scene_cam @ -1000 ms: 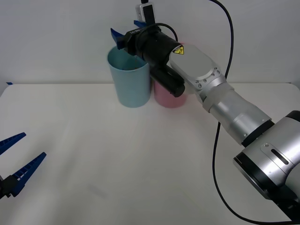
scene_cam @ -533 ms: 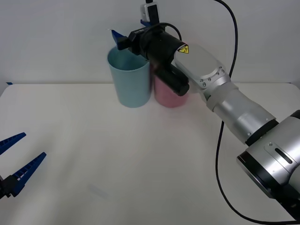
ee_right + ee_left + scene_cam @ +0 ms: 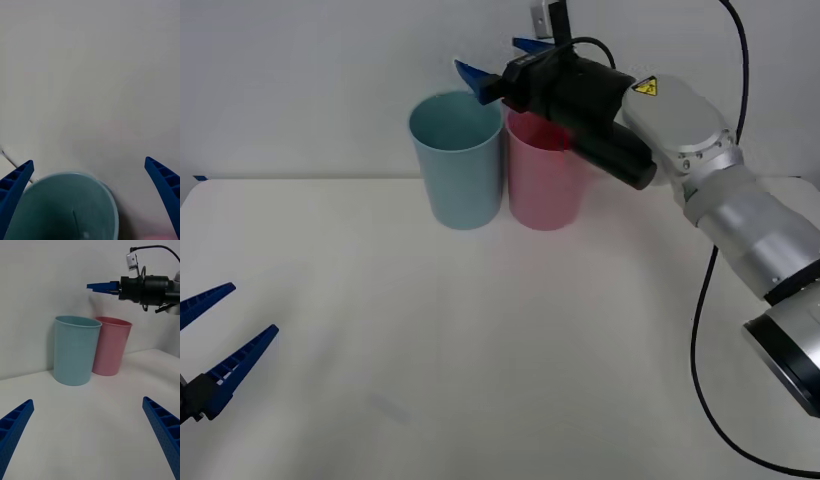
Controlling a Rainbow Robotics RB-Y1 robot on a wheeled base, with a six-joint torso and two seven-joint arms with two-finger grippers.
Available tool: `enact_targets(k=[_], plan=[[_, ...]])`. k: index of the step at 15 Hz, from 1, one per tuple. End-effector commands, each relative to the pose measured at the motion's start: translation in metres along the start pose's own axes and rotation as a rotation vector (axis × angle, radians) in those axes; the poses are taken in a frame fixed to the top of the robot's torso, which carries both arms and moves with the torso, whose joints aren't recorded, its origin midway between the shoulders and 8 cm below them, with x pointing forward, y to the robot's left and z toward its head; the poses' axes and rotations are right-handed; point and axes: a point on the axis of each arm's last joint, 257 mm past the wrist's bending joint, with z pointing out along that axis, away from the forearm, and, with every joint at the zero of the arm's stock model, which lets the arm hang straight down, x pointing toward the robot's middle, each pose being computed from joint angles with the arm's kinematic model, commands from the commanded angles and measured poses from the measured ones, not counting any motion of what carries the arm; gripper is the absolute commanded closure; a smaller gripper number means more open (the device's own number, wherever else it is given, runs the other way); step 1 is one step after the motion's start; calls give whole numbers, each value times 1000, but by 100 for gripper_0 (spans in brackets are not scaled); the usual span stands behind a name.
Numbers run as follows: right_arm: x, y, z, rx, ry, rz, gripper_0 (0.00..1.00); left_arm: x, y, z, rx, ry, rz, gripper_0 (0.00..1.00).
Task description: Grasp the object on the table and drop it into the matching bin: aluminum can to the light blue bin, PET bottle to the pink bin.
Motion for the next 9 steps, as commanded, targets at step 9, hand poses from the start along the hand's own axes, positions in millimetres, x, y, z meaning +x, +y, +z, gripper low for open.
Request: enact_targets(k=[9], plan=[[10, -81, -135, -2, -6, -48, 0, 0, 0, 0, 0, 0, 0, 0]])
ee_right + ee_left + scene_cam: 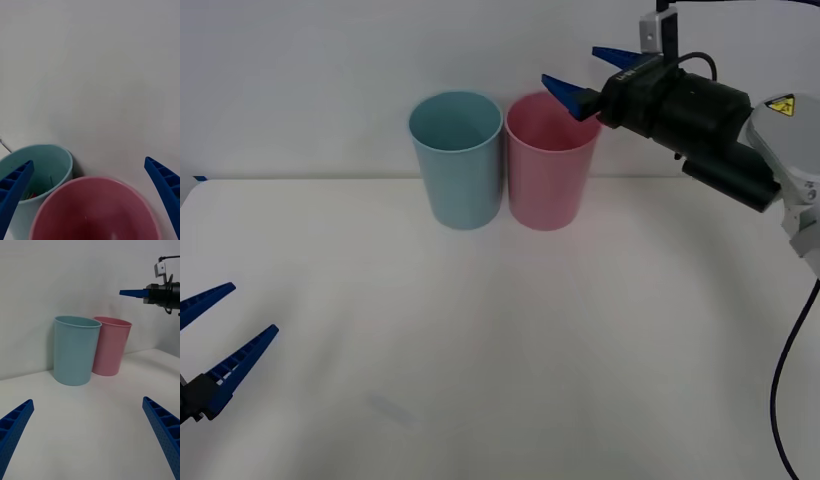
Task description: Grasp the object on the table and drop it into the matching bin: aluminum can to the light blue bin, PET bottle to the pink bin.
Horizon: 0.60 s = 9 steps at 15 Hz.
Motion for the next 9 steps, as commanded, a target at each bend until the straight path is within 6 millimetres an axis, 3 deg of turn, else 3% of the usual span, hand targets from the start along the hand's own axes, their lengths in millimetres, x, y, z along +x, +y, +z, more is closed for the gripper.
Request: enact_targets(k=[1, 9], plan=[[11, -17, -45, 15, 7, -20, 0, 0, 0, 0, 0, 0, 0, 0], [67, -44, -187, 94, 55, -28, 0, 0, 0, 0, 0, 0, 0, 0]])
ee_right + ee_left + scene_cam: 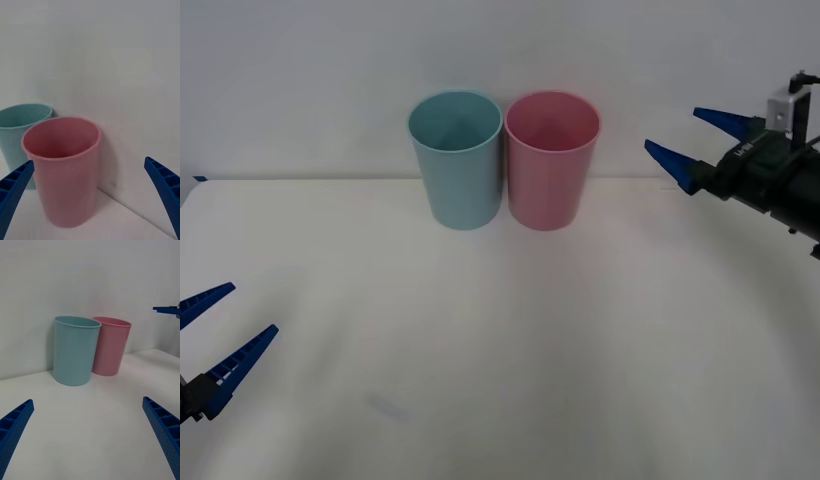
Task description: Grasp the object on the table and drop it into the matching bin: aluminum can to the light blue bin, PET bottle to the pink bin.
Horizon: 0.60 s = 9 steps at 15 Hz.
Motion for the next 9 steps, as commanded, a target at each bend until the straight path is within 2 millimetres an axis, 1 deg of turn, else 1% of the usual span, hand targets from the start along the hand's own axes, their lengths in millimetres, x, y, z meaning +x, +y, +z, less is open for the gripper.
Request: enact_targets(k=[1, 2, 3, 5, 9], plan=[[22, -5, -45, 34, 17, 1, 0, 0, 0, 0, 0, 0, 0, 0], [32, -9, -63, 48, 28, -25, 0, 0, 0, 0, 0, 0, 0, 0], [40, -11, -76, 57, 40, -53, 0, 0, 0, 0, 0, 0, 0, 0], [59, -11, -105, 61, 69, -71, 0, 0, 0, 0, 0, 0, 0, 0], [87, 7, -161, 35, 104, -11, 0, 0, 0, 0, 0, 0, 0, 0]])
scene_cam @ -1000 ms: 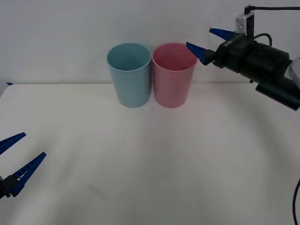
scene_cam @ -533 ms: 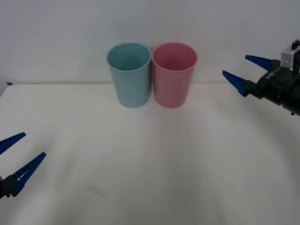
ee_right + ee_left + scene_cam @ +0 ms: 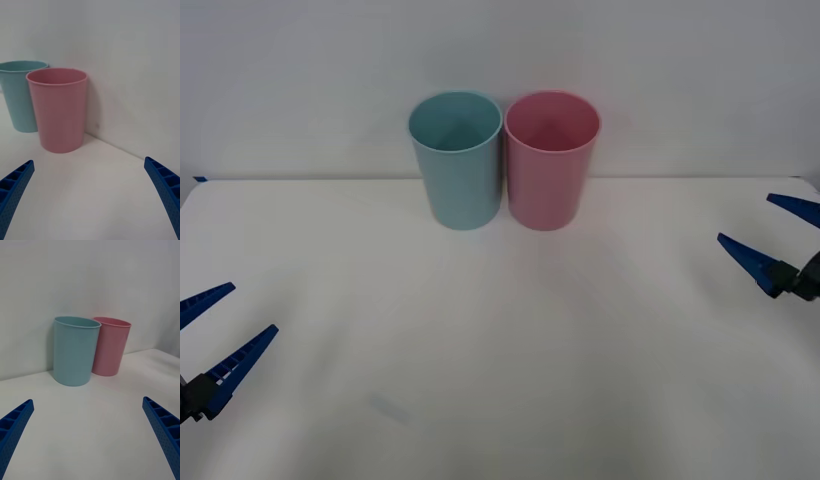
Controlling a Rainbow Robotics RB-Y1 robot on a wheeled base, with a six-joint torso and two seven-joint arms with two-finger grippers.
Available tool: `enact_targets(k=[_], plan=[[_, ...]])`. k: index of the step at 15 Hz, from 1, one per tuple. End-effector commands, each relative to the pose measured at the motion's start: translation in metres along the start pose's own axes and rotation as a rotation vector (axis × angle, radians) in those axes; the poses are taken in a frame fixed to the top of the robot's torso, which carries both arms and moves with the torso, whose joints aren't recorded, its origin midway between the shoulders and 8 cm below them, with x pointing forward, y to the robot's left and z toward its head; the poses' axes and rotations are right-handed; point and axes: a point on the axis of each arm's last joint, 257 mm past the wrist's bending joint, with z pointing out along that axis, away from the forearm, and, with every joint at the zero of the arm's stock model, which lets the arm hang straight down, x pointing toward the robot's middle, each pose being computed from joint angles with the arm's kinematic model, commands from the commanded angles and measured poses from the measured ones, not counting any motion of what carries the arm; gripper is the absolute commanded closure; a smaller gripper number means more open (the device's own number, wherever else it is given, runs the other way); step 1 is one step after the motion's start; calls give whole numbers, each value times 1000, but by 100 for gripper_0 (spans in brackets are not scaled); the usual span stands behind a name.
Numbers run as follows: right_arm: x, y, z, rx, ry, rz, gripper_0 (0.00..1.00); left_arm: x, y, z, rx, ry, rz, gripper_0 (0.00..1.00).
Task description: Grasp the object on the table and drop it into the matching bin: aluminum can to the light blue bin, PET bottle to the pink bin.
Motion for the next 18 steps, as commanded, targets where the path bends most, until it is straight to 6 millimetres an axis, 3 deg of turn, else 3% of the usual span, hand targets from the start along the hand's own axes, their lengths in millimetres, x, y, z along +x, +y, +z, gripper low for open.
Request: enact_targets(k=[1, 5, 11, 18], plan=[[16, 12, -35, -16, 14, 39, 0, 0, 0, 0, 0, 0, 0, 0], [22, 30, -81, 10, 18, 90, 0, 0, 0, 0, 0, 0, 0, 0], [21, 52, -131, 42, 13, 145, 0, 0, 0, 0, 0, 0, 0, 0], [16, 65, -131, 17, -9, 163, 0, 0, 0, 0, 0, 0, 0, 0]])
